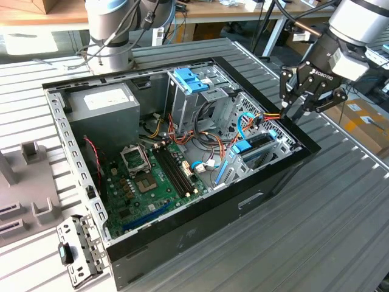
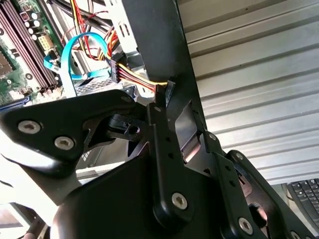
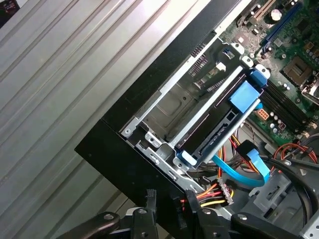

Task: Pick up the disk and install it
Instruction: 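Insert the first disk wire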

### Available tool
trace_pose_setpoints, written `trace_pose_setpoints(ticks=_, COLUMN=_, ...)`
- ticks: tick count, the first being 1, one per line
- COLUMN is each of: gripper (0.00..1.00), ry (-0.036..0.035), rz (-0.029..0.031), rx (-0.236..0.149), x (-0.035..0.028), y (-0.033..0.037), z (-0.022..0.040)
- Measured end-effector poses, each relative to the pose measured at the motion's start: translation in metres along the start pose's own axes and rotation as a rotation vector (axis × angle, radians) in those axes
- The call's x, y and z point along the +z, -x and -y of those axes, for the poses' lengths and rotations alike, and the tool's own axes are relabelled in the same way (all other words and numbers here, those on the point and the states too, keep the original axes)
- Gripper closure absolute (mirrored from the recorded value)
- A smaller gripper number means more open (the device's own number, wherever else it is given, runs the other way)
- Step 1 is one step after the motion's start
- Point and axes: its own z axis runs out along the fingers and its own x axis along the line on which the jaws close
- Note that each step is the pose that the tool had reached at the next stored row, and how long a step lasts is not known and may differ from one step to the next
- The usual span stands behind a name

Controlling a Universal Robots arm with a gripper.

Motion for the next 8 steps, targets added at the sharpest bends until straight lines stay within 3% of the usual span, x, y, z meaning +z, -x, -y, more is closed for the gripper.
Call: trace_pose_setpoints(ticks=8, gripper=0.64, ry=-0.0016, rz=0.0017, rx=0.000, x=0.0007, y=-0.0002, z=0.0008)
